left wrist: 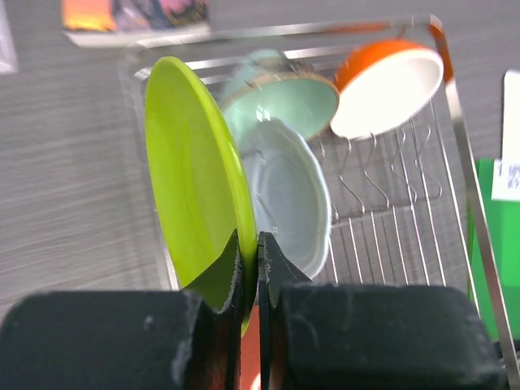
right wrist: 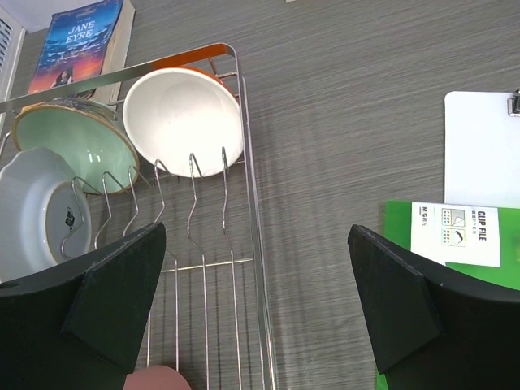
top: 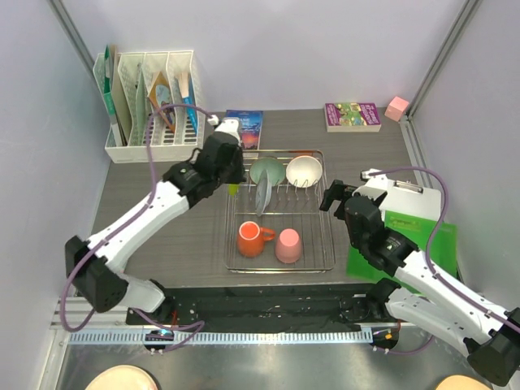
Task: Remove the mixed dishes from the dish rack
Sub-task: Pick up the plate from the dish rack, then place the plate at the center of the board.
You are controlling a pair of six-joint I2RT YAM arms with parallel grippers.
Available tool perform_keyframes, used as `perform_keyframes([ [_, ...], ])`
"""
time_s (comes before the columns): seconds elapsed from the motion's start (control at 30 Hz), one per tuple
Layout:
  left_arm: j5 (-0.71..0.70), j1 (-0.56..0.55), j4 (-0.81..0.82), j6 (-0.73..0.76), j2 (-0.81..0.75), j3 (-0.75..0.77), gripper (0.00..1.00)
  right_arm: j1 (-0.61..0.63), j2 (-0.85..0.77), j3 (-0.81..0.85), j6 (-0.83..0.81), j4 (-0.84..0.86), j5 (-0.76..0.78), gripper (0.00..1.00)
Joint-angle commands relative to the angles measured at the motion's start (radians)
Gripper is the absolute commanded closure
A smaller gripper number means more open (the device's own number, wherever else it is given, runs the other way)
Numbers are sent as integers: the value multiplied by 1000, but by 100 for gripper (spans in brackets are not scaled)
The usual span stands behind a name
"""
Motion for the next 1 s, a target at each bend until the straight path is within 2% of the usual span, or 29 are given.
perform_keyframes([
  [0.0, -66, 24, -47, 45, -159, 33, 100, 0, -29, -3, 14, 16, 3, 0],
  [0.2, -265, 24, -214, 82, -234, 66, 100, 0, -13, -12, 25, 25, -9, 0],
  [0.23, -352, 23, -277, 69, -222, 72, 100, 0, -10, -11, 29, 27, -13, 0],
  [0.3, -435, 24, -347, 44, -149, 76, 100, -2, 0, -17, 35, 34, -24, 0],
  [0.37, -533, 23, -468, -29, -84, 70, 100, 0, 4, -18, 41, 36, -27, 0],
  [0.47, -627, 26, -567, -163, 28, 27, 100, -2, -2, -18, 48, 34, -38, 0],
  [0.63, -606, 69, -549, -224, 180, 16, 100, 0, -16, -30, 58, 40, -44, 0],
  [0.83, -643, 118, -586, -283, 358, 94, 100, -2, -40, -43, 83, 36, -64, 0],
  [0.97, -568, 214, -529, -264, 431, 103, 100, 0, -66, -60, 81, 34, -61, 0],
])
